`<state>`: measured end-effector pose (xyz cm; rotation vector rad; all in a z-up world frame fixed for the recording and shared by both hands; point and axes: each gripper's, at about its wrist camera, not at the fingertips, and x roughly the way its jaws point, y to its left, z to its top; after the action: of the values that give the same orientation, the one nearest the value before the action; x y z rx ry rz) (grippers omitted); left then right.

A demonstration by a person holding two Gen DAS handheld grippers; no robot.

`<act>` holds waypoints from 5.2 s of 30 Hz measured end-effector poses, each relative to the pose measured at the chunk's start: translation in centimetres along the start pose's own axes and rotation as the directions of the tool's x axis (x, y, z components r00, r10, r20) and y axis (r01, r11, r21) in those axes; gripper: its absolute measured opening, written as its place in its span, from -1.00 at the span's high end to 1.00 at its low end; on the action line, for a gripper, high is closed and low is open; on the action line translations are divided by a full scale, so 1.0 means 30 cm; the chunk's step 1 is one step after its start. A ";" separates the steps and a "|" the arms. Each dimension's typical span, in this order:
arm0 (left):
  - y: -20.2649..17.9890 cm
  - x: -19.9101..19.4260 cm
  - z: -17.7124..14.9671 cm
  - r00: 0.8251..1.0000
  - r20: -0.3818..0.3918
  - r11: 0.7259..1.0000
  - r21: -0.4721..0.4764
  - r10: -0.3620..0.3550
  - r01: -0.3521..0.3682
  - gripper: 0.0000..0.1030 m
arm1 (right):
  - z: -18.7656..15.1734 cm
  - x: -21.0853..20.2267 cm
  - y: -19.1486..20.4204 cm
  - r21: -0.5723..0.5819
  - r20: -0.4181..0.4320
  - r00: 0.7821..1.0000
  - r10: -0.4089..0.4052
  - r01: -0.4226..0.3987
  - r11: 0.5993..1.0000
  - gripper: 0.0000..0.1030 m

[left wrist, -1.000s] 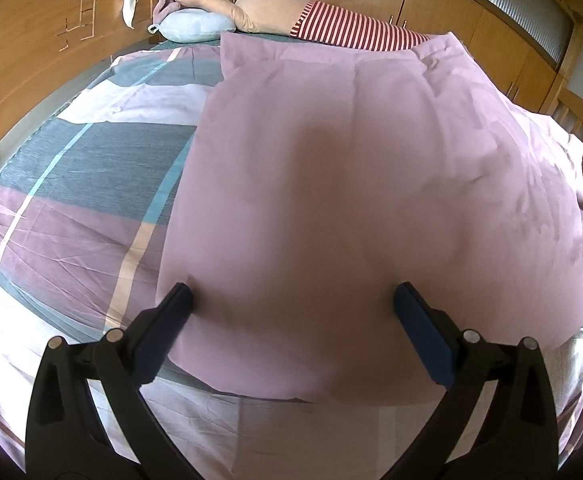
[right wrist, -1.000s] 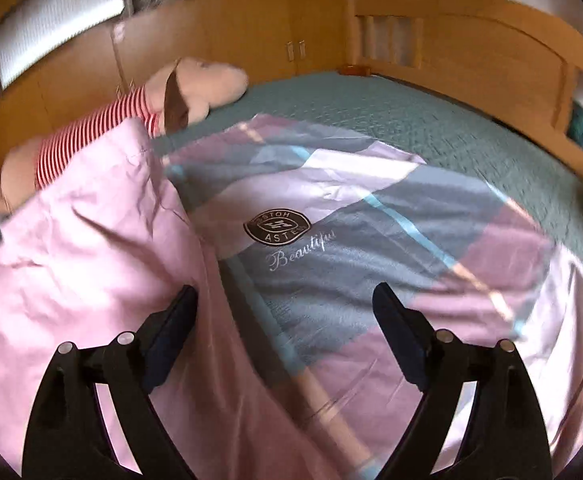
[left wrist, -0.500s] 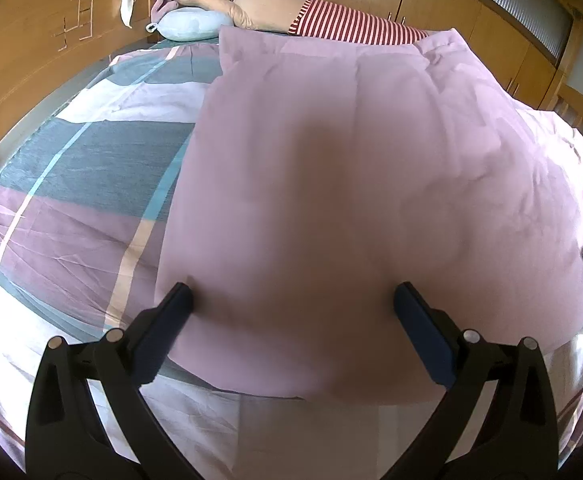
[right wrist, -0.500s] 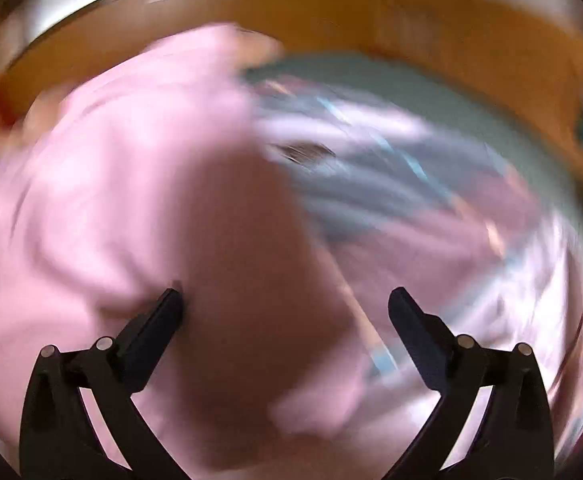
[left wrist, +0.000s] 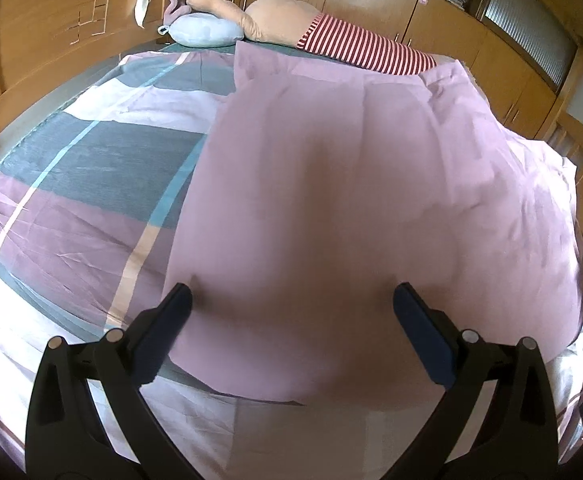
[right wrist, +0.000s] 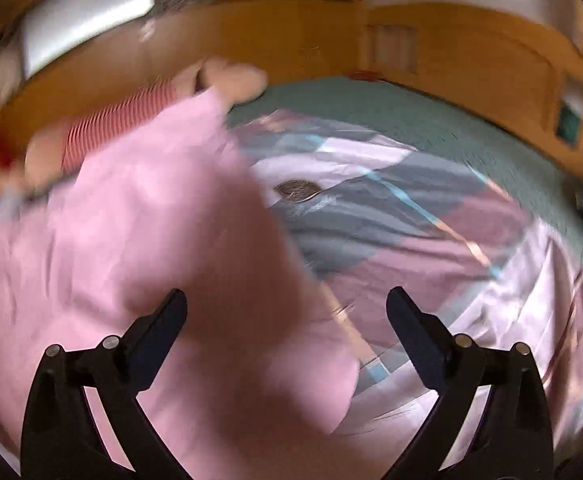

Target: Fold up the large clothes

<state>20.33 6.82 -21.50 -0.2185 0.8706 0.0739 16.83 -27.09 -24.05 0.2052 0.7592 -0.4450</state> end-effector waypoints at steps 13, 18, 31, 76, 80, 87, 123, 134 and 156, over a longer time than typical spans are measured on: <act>0.004 0.031 -0.013 1.000 -0.022 1.000 -0.009 0.021 -0.022 -0.96 | 0.116 -0.202 0.477 -0.233 0.036 0.892 0.450 -0.430 0.872 -0.85; -0.004 0.022 -0.011 0.999 -0.008 0.999 0.004 0.034 -0.034 -0.96 | 0.143 -0.108 0.832 -0.351 -0.100 0.893 0.440 -0.445 0.824 -0.04; -0.027 0.019 0.001 0.999 -0.013 0.999 0.041 0.035 -0.034 -0.96 | 0.347 0.051 0.750 -0.244 0.066 0.931 0.358 -0.332 0.911 -0.12; -0.246 -0.472 -0.113 0.936 0.344 0.980 0.200 -0.066 -0.004 -0.96 | -0.075 -0.577 0.083 -0.156 0.289 0.887 0.361 -0.329 0.931 -0.97; -0.241 -0.581 -0.167 0.949 0.308 0.987 0.161 -0.066 0.016 -0.96 | -0.145 -0.646 0.104 -0.173 0.257 0.932 0.257 -0.217 0.961 -0.97; -0.261 -0.654 -0.193 0.959 0.276 0.984 0.178 -0.067 0.017 -0.96 | -0.198 -0.736 0.150 -0.264 0.227 0.948 0.222 -0.160 0.951 -0.97; -0.294 -0.666 -0.193 0.968 0.243 0.983 0.184 -0.057 0.011 -0.96 | -0.192 -0.809 0.088 -0.261 0.275 0.945 0.180 -0.107 0.960 -0.97; -0.288 -0.666 -0.195 0.969 0.242 0.983 0.183 -0.055 0.010 -0.96 | -0.193 -0.813 0.089 -0.263 0.278 0.944 0.177 -0.103 0.959 -0.97; -0.289 -0.649 -0.202 0.971 0.230 0.980 0.198 -0.059 0.013 -0.96 | -0.208 -0.782 0.088 -0.273 0.253 0.951 0.180 -0.109 0.956 -0.97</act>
<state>4.58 -2.50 -9.00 -0.0402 0.6325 -0.0202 -0.77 -15.27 -11.96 -0.0440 0.5160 -0.2243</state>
